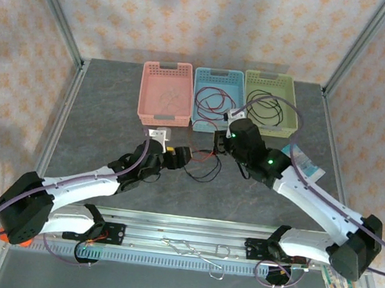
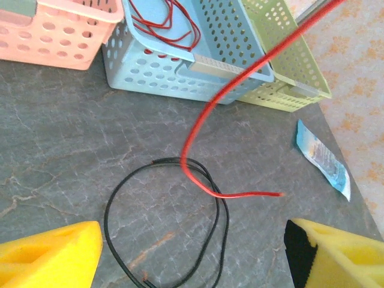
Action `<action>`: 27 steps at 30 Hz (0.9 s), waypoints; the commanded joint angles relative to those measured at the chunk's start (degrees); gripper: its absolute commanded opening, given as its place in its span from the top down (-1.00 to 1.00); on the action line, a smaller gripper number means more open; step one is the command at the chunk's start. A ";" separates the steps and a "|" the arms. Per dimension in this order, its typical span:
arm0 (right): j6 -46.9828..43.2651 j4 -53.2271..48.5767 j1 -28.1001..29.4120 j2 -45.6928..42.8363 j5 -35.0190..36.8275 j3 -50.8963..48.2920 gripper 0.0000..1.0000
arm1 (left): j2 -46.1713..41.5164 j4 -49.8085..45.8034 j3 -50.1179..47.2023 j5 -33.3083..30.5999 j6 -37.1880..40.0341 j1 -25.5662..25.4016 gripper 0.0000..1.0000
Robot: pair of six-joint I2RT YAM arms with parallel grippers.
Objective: Untangle the cables
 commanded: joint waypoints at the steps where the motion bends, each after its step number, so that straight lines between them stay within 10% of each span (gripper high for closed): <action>1: -1.04 -2.14 0.29 -3.31 2.90 3.28 1.00 | 0.36 -1.07 2.38 -2.51 1.79 -0.13 -0.62; 12: 2.36 -5.27 0.24 -6.57 15.00 5.32 1.00 | -8.60 8.58 -0.40 6.40 7.91 -0.60 -0.63; 27: 5.71 -4.36 -3.53 -4.60 20.72 8.99 1.00 | -7.34 2.22 7.33 2.43 9.98 0.07 -0.63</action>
